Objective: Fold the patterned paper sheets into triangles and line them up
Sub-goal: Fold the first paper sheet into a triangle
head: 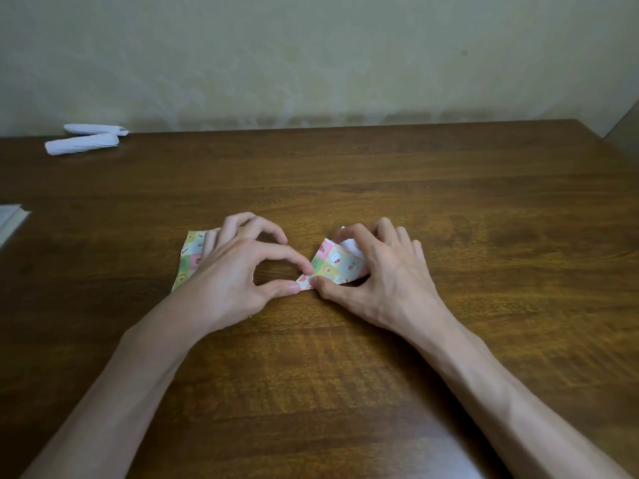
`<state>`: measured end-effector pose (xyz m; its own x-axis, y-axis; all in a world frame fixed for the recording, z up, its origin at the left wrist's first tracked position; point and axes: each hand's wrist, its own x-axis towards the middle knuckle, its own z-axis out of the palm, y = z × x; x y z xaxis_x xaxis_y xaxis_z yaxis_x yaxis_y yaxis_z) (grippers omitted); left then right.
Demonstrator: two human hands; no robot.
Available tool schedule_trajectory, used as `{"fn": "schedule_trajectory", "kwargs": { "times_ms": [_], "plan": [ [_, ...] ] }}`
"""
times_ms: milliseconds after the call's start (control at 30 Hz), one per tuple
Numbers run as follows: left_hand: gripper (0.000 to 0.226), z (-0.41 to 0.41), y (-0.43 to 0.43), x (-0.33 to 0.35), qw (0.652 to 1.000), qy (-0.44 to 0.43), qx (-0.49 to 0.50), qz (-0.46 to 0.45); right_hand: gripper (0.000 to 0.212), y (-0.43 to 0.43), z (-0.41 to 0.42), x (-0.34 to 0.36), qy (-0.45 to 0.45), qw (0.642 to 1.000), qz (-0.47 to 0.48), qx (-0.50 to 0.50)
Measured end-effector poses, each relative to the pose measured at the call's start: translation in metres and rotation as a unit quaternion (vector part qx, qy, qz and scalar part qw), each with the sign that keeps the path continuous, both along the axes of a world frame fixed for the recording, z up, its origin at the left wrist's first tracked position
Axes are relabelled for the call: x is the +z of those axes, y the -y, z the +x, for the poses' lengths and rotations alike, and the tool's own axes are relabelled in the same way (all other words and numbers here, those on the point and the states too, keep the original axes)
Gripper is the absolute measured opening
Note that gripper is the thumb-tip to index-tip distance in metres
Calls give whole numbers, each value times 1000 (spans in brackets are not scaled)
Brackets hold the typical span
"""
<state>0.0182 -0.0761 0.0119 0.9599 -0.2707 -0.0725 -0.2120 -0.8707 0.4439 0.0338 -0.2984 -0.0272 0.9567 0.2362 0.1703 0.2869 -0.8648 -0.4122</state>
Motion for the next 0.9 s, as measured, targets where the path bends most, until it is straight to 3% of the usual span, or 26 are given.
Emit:
{"fn": "schedule_trajectory", "kwargs": {
  "times_ms": [633,900],
  "plan": [
    [19,2,1,-5,999,30,-22,-2,76,-9,-4,1,-10,999,-25,-26],
    [21,3,-2,-7,999,32,-34,-4,75,-5,-1,8,-55,998,2,-12]
  ]
}}
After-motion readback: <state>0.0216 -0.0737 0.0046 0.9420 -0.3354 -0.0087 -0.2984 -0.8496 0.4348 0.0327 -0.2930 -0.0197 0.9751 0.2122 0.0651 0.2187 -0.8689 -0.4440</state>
